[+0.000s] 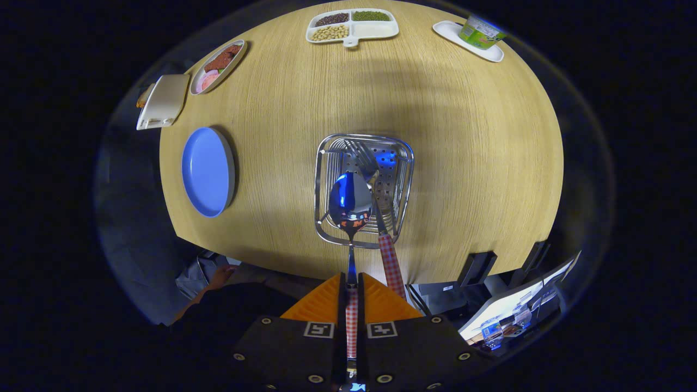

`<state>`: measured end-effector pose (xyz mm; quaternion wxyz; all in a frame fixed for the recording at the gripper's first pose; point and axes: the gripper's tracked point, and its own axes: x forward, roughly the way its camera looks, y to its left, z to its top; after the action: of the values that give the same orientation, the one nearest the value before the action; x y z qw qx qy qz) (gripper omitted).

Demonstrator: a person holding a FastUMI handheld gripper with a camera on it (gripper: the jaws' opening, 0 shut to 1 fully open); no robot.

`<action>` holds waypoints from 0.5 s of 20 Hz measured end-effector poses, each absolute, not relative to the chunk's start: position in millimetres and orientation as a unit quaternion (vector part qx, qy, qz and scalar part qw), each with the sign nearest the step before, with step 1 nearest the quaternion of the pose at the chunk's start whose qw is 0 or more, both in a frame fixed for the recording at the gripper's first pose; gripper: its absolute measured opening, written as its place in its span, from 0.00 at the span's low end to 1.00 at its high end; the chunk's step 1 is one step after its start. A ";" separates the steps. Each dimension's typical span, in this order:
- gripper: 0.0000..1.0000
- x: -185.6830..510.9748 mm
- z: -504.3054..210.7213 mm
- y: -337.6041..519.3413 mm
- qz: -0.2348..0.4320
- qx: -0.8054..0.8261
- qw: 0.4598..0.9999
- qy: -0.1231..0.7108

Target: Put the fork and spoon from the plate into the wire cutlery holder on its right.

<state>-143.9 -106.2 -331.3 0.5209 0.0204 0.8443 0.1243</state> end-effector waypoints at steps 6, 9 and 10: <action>0.14 -127.4 -325.2 -103.6 0.140 0.027 0.517 0.844; 0.23 -110.0 -322.3 -104.5 0.138 0.036 0.544 0.827; 0.23 -102.7 -319.7 -103.1 0.137 0.044 0.557 0.818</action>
<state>-102.7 -103.1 -319.7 0.5569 0.0442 0.8181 0.1366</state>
